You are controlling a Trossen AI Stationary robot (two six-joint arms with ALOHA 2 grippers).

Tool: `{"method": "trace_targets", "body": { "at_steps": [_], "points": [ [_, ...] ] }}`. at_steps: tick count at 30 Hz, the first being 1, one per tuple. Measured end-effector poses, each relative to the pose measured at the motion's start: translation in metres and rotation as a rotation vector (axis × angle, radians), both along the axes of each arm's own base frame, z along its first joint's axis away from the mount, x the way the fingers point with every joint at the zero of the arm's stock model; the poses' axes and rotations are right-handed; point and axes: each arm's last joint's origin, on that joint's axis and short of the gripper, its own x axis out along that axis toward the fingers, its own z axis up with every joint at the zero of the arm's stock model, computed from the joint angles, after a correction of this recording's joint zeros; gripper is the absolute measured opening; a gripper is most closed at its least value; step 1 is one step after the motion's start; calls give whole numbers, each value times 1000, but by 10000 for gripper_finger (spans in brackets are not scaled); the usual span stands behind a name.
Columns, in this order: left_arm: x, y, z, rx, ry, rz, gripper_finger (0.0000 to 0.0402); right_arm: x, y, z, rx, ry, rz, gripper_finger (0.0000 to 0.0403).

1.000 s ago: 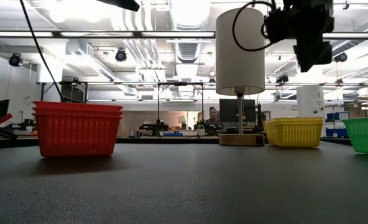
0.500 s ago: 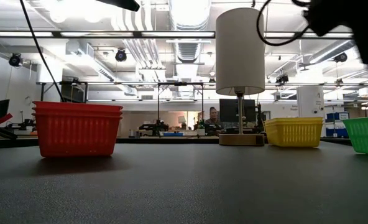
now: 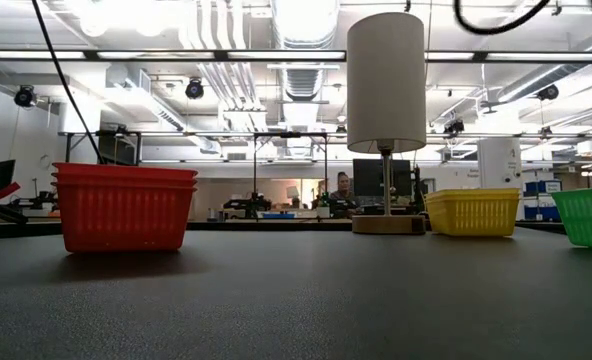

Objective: Stack baskets by color
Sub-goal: Stack the bottom green bin on top of the top green bin

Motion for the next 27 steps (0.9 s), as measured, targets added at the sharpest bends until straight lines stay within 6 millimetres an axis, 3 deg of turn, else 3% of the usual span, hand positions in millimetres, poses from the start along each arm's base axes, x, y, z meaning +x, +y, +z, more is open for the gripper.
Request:
{"method": "trace_targets", "body": {
  "at_steps": [5,11,19,27],
  "points": [
    [5,-3,9,-62,-105,-2,109,-14,15,-2,-53,-46,11,146],
    [15,-9,16,-118,-228,-12,109,-31,27,-1,-154,-173,167,170],
    [35,-24,7,-179,-316,-42,109,-46,30,-2,-249,-272,307,181],
    [49,-32,-3,-200,-352,-47,109,-50,26,-12,-281,-245,356,182]
  ]
}}
